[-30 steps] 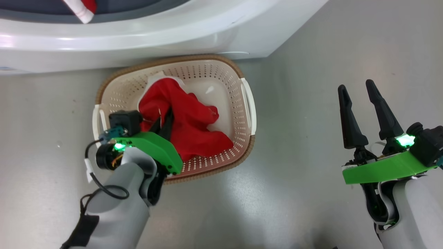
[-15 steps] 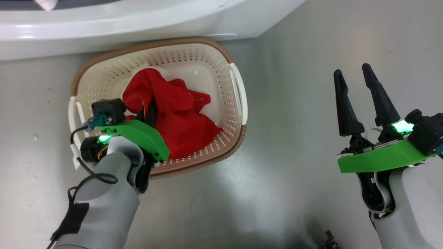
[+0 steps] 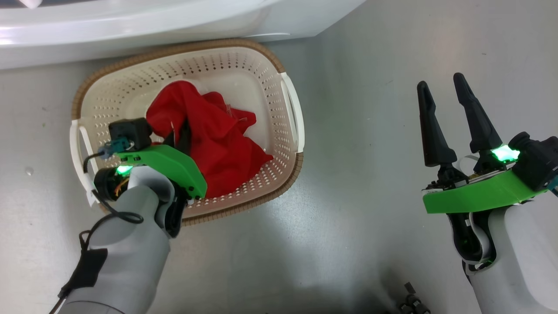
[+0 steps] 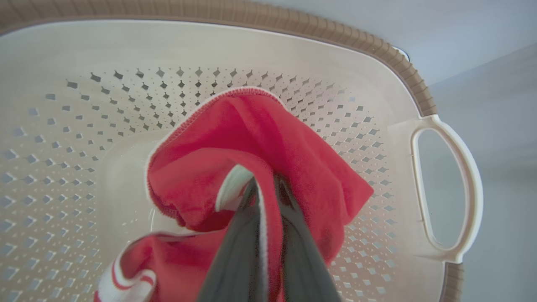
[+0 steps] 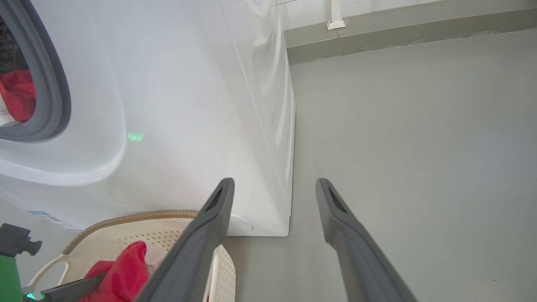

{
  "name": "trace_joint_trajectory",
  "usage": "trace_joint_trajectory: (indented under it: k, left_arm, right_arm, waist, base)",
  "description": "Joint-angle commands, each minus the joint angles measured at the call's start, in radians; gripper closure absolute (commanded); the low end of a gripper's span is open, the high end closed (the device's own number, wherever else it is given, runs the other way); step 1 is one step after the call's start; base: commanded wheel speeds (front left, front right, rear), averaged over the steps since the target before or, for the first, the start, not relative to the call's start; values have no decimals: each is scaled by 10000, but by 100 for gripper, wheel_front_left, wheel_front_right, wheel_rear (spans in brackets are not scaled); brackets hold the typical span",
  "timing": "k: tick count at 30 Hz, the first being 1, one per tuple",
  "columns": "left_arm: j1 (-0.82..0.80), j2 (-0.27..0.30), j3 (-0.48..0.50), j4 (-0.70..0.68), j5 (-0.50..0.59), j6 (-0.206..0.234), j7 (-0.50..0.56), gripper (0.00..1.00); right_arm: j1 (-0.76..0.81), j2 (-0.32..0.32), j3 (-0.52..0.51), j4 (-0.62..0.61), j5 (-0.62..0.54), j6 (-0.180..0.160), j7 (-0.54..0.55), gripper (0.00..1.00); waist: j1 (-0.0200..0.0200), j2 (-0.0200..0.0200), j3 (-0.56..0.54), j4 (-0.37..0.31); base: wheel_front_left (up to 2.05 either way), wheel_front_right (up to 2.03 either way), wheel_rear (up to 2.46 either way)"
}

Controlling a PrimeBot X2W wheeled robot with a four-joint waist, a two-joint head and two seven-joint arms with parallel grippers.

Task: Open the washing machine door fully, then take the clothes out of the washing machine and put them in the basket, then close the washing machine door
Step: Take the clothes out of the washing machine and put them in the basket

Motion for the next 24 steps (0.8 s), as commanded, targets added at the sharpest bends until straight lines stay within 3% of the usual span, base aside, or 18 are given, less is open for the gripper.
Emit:
trace_joint_trajectory:
  k: [1,2,3,14,24]
  left_arm:
    - [137,260,195,-43,-5,-109,-121,45]
    - [159,260,223,-46,-11,-111,-121,12]
    - [187,260,249,-48,-9,-114,-121,0]
    - [776,260,738,-540,219,-191,-122,0]
    - [2132,352,2095,-2277,1935,-159,-122,0]
  right_arm:
    - [181,5,217,-187,127,75,-63,0]
    - [189,5,212,-177,125,75,-63,0]
    - [196,4,208,-165,124,75,-63,0]
    - [427,-5,186,-32,92,75,-63,0]
    - [792,-87,106,250,55,75,-63,0]
  waist:
    - [0,0,-54,9]
    - [0,0,-82,16]
    - [0,0,-117,25]
    - [0,0,-808,155]
    - [0,0,-1998,240]
  base:
    - [0,0,0]
    - [0,0,0]
    - [0,0,0]
    - [0,0,0]
    - [0,0,0]
